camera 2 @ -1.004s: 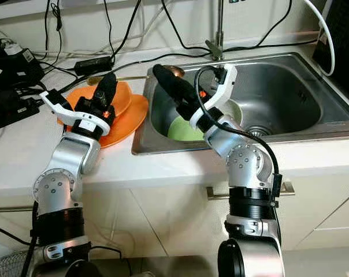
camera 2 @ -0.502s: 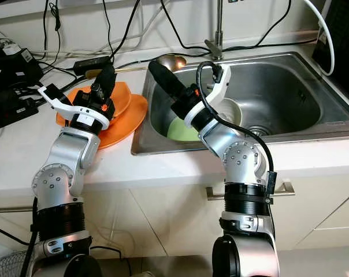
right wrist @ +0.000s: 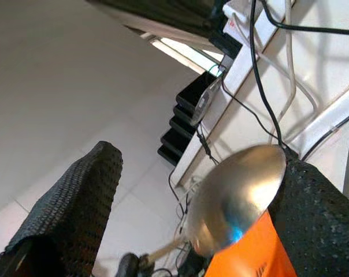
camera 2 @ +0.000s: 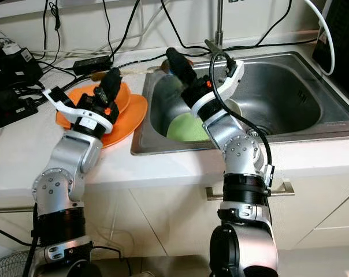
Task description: Kitchen organization
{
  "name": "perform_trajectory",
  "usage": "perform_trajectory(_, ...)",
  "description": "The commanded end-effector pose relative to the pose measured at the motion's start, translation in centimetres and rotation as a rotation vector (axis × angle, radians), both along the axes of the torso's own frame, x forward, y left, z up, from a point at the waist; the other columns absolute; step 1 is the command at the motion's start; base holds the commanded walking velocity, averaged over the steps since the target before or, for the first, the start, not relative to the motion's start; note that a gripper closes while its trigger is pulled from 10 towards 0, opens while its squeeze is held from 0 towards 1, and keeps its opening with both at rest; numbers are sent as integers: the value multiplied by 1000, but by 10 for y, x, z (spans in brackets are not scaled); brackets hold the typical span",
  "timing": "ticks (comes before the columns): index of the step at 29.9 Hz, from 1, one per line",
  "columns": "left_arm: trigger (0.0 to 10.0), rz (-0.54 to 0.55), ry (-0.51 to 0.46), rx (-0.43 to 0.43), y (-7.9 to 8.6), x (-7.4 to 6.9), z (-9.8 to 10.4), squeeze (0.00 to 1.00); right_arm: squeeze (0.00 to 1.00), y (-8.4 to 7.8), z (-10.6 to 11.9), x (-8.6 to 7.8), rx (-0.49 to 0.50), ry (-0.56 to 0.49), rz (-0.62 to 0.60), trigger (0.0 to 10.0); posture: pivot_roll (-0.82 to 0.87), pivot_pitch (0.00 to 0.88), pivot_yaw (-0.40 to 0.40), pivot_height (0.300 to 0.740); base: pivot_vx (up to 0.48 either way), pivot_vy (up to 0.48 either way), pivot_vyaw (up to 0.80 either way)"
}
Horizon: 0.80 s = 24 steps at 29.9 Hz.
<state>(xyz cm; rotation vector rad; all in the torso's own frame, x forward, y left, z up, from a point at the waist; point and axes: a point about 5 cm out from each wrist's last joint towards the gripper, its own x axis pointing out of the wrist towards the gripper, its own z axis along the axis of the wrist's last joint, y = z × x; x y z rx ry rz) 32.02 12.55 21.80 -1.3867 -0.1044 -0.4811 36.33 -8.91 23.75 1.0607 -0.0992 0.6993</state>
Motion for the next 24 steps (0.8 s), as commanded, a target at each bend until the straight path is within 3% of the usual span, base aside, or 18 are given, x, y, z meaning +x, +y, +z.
perform_trajectory(1,0,-5,-20,-7,-1,-3,5,0,0,5,8,2,22,-19,14,0,-25,18,140,740,0,0,0)
perform_trajectory(13,0,-8,-12,-10,-1,-2,5,0,0,8,6,4,27,-8,18,0,-31,13,142,740,0,0,0)
perform_trajectory(24,0,-11,-9,-3,-2,-1,4,0,0,28,-2,-10,23,-14,145,0,-30,12,143,740,0,0,0)
